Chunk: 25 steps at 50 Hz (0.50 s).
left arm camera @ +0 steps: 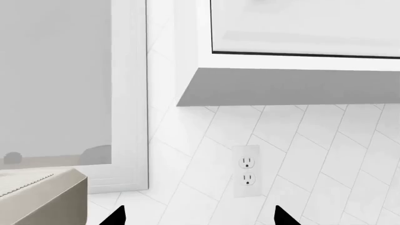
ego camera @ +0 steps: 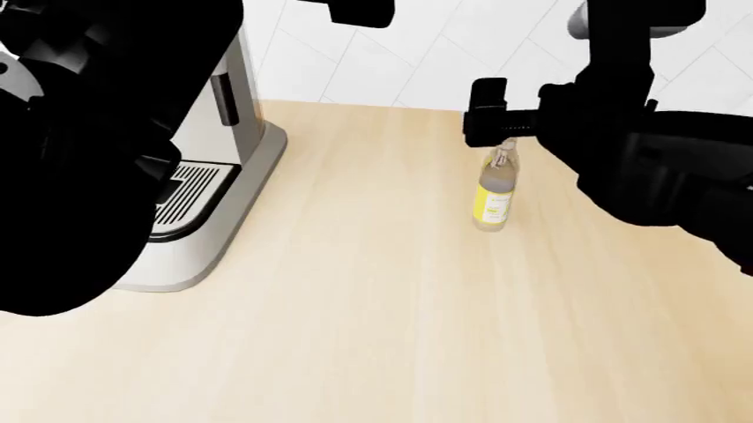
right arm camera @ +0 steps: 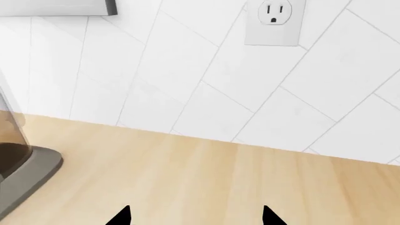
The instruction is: Move the drinks to the dining counter.
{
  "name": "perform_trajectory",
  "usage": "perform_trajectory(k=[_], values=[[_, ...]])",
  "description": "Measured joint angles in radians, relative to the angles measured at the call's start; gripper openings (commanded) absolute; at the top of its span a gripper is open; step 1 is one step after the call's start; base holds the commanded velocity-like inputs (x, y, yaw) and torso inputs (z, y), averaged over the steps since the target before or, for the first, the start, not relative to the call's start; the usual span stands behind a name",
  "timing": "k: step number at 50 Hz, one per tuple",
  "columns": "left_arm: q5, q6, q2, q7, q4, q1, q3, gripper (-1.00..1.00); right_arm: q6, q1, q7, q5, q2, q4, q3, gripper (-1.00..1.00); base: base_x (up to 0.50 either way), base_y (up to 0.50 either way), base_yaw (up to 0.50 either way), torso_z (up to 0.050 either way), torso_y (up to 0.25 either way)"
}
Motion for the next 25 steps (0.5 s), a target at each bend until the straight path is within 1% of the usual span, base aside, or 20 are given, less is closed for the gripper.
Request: perform_trajectory(k=[25], values=[[-0.003,0.000,-0.001,-0.004,0.002,-0.004,-0.001,1.00,0.014,-0.027,0.005,0.017,0.004,-0.001,-0.012,1.00,0.00,0.00,0.00,0.000,0.000]])
